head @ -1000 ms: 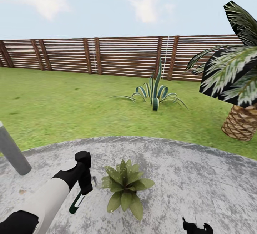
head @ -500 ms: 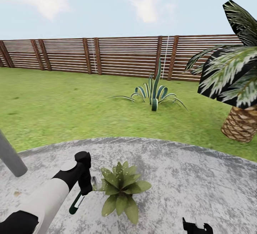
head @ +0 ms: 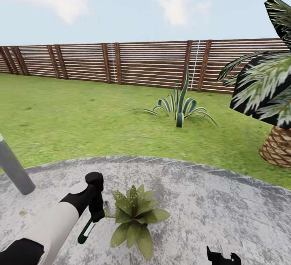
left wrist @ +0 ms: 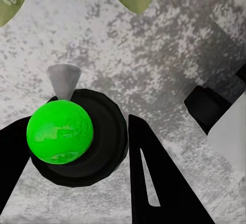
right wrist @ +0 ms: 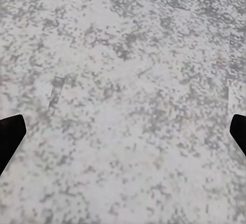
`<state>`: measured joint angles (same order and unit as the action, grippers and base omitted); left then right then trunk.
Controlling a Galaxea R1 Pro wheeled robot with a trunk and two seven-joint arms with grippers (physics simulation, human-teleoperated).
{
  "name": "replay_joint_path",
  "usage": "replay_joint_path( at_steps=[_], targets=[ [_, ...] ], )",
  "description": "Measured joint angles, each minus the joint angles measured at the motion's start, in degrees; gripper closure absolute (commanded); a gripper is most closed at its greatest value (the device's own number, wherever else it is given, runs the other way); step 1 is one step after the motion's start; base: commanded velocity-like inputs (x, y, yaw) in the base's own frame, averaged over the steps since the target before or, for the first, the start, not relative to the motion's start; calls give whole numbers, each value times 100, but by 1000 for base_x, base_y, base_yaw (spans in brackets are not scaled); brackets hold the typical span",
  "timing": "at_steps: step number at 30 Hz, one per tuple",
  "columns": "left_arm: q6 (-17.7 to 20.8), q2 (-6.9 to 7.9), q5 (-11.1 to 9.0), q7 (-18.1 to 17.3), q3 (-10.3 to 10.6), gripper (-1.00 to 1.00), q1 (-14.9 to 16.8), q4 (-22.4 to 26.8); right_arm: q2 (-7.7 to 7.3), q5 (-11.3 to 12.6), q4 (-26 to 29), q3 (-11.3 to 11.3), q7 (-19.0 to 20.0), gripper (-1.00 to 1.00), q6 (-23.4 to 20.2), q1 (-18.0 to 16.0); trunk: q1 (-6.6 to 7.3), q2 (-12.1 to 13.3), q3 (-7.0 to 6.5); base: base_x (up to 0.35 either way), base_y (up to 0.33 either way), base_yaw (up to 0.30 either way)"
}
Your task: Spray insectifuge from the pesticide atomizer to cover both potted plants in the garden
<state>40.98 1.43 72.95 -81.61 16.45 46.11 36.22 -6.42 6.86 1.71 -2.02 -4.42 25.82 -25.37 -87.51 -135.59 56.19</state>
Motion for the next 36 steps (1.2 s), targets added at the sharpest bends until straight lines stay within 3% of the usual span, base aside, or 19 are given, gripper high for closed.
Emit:
replay_joint_path(
  at_steps=[12, 17, 22, 30, 36],
  targets=[
    [-71, 80, -7, -24, 123, 100, -10, -27, 0, 0, 0, 0, 0, -100, 0, 0, 0, 0, 0, 0, 0, 0],
    [-60, -14, 8, -32, 114, 100, 29, 0, 0, 0, 0, 0, 0, -100, 0, 0, 0, 0, 0, 0, 0, 63],
    [-60, -9, 6, -27, 101, 100, 40, 31, 9, 0, -1, 1, 0, -100, 0, 0, 0, 0, 0, 0, 0, 165],
    [-173, 46, -27, -28, 118, 100, -258, -40, 9, 0, 0, 0, 0, -100, 0, 0, 0, 0, 0, 0, 0, 4],
    [-300, -5, -63, -340, 91, 100, -173, 48, 9, 0, 0, 0, 0, -100, 0, 0, 0, 0, 0, 0, 0, 0]
  ],
)
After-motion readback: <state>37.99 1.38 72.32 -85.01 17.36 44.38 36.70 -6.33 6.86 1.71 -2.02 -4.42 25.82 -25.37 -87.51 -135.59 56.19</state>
